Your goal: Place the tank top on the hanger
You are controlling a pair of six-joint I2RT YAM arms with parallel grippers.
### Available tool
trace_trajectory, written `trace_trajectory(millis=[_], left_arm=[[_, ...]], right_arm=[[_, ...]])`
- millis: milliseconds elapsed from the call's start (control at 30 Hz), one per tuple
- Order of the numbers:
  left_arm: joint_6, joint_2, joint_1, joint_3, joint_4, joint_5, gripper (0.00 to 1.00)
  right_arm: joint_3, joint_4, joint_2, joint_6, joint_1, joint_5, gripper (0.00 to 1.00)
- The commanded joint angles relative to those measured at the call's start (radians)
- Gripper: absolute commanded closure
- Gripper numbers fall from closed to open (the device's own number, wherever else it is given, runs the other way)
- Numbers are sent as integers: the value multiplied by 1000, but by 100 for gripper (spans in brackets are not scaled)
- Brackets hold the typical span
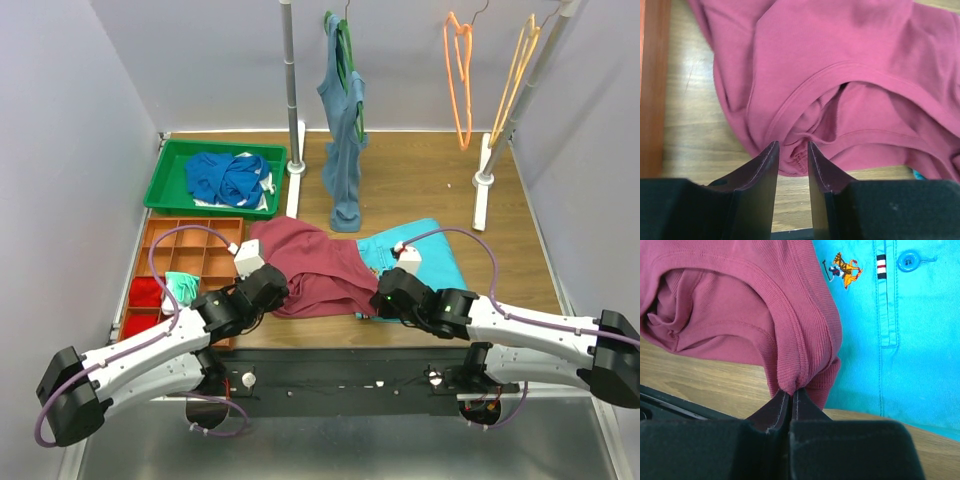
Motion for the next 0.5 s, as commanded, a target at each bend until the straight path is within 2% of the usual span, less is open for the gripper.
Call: trace_trajectory(millis=[0, 333, 433, 467], left_arm=[[-86, 35, -23, -33, -19, -84, 63], [-114, 120, -37, -74, 78, -71, 61], [-120, 112, -39, -85, 88, -92, 72], [-117, 103, -39, -85, 91, -98, 87]], right_arm=[[31, 21, 9, -7, 4, 12, 92], [46, 19, 9, -8, 3, 10, 92], [61, 18, 15, -13, 3, 12, 92], [69, 16, 16, -21, 3, 16, 92]])
